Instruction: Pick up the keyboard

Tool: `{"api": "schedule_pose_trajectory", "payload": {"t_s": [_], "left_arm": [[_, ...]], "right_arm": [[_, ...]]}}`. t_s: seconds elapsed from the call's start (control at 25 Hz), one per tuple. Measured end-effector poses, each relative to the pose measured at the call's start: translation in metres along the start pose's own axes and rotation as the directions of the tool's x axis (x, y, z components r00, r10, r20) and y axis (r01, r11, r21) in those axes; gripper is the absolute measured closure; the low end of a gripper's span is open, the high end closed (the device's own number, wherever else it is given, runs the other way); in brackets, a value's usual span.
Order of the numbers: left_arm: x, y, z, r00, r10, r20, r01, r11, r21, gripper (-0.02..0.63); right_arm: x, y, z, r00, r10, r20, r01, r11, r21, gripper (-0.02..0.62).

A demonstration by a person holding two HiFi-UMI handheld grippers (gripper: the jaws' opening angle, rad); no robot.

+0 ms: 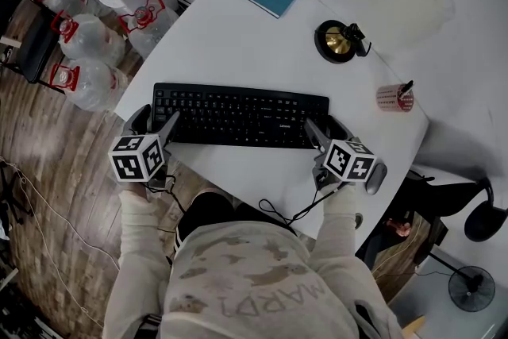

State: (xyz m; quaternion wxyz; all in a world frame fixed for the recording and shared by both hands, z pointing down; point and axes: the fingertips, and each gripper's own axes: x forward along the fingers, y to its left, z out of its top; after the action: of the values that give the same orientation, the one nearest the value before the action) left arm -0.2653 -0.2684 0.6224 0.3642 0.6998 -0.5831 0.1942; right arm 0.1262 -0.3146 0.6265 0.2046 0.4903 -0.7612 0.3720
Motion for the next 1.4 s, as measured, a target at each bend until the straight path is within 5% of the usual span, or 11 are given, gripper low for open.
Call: {"api": "schedule_pose_trajectory", "payload": {"t_s": [0.56, 1.4], "left_arm": [[-0.003, -0.003, 0.001, 1.000, 0.022, -0.015, -0.022, 1.000, -0.009, 0.293], [-0.075, -0.055, 0.066, 0.967, -0.014, 0.255, 0.000, 0.998, 0.055, 0.295]], "right_arm": [[-0.002, 0.004, 0.001, 1.000, -0.026, -0.004, 0.026, 1.000, 0.009, 0.304], [-0.096, 0.028, 0.067, 0.950, -0.030, 0.311, 0.066, 0.992, -0.107, 0.304]]}}
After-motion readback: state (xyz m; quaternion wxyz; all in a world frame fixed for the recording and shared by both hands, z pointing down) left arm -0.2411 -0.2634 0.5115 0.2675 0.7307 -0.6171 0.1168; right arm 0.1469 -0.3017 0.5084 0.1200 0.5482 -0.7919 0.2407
